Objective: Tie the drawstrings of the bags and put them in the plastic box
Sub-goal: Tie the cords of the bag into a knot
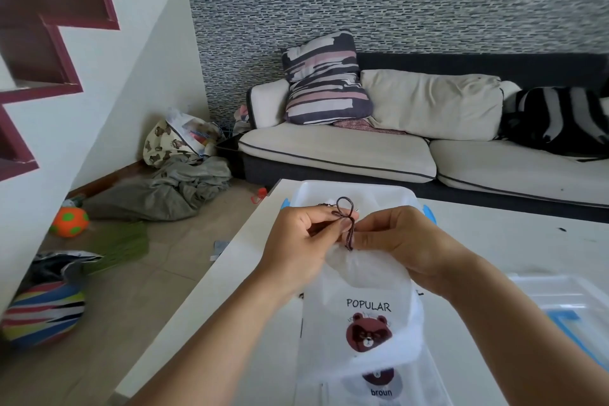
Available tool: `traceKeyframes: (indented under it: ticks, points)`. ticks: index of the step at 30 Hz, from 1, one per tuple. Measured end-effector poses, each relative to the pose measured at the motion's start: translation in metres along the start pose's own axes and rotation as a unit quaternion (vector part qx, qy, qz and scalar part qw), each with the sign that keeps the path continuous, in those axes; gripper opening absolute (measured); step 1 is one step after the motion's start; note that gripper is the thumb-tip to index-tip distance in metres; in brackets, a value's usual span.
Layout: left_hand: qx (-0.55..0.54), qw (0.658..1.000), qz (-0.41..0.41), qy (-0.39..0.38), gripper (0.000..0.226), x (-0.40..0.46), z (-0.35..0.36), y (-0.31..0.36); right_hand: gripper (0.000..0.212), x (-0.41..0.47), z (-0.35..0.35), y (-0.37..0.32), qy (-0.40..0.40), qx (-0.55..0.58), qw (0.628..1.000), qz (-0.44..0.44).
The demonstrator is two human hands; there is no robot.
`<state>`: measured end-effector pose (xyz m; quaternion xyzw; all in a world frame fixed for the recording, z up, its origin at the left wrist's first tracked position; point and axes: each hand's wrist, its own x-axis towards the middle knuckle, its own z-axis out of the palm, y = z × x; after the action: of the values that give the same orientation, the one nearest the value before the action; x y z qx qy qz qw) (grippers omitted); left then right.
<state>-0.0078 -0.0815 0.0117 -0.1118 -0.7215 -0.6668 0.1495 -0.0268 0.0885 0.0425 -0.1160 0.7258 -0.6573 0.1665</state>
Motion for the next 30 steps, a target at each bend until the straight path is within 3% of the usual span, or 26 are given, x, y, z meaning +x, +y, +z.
traceKeyframes:
  ticks: [5, 12, 16, 19, 27, 30]
  points:
    - [0.008, 1.000, 0.021, -0.005, 0.019, -0.002, 0.002, 0.001, 0.004, -0.003, -0.003, -0.002, -0.022, -0.003, 1.000, 0.018]
    - [-0.007, 0.999, 0.030, -0.018, 0.027, 0.001, 0.003, 0.004, 0.015, -0.004, -0.004, -0.002, -0.061, 0.005, 0.998, -0.025]
    - [0.004, 0.999, 0.032, -0.014, 0.027, 0.000, 0.002, 0.004, 0.011, -0.002, -0.004, -0.001, -0.031, 0.028, 0.997, -0.060]
    - [0.032, 0.999, 0.037, -0.002, 0.027, -0.001, 0.003, 0.001, 0.012, -0.001, -0.007, -0.001, 0.000, -0.045, 0.995, -0.088]
    - [0.108, 0.988, 0.100, 0.037, 0.024, -0.003, 0.009, -0.003, 0.020, 0.000, -0.007, -0.002, 0.028, -0.088, 0.991, -0.096]
    - [0.123, 0.985, 0.116, 0.037, 0.026, -0.004, 0.011, 0.000, 0.032, 0.001, -0.002, -0.001, 0.049, -0.075, 0.991, -0.100]
